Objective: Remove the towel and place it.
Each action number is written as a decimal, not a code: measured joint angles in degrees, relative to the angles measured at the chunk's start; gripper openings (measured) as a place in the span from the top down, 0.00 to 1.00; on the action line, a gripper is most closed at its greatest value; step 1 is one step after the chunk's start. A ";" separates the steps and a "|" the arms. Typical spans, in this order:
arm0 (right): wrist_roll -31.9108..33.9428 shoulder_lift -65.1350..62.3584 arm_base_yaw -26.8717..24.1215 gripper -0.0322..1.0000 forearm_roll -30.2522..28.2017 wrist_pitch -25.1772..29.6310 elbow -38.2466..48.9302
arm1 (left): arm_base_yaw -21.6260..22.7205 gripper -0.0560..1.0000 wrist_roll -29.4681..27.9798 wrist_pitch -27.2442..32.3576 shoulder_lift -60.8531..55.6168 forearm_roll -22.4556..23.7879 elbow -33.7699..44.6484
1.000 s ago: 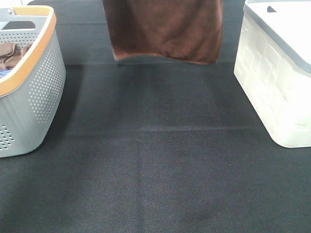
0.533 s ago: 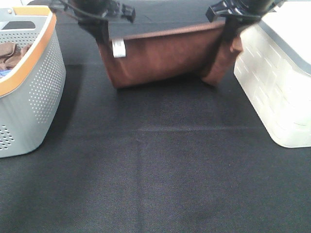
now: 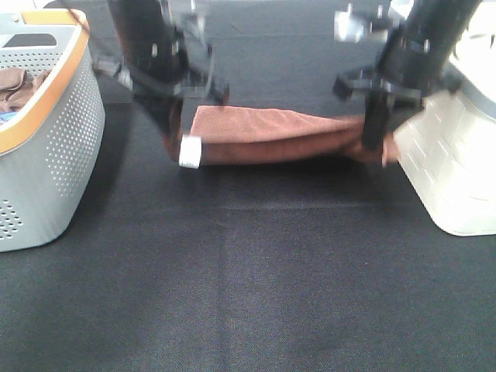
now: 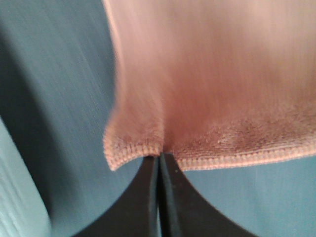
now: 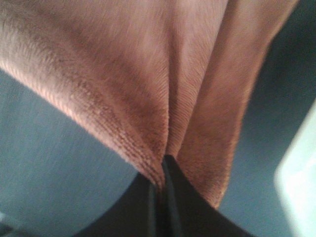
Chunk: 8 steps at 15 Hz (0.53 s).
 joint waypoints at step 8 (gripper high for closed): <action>-0.06 -0.06 0.00 0.94 4.70 -4.41 14.27 | -2.41 0.95 0.00 -0.23 -1.72 -3.55 16.21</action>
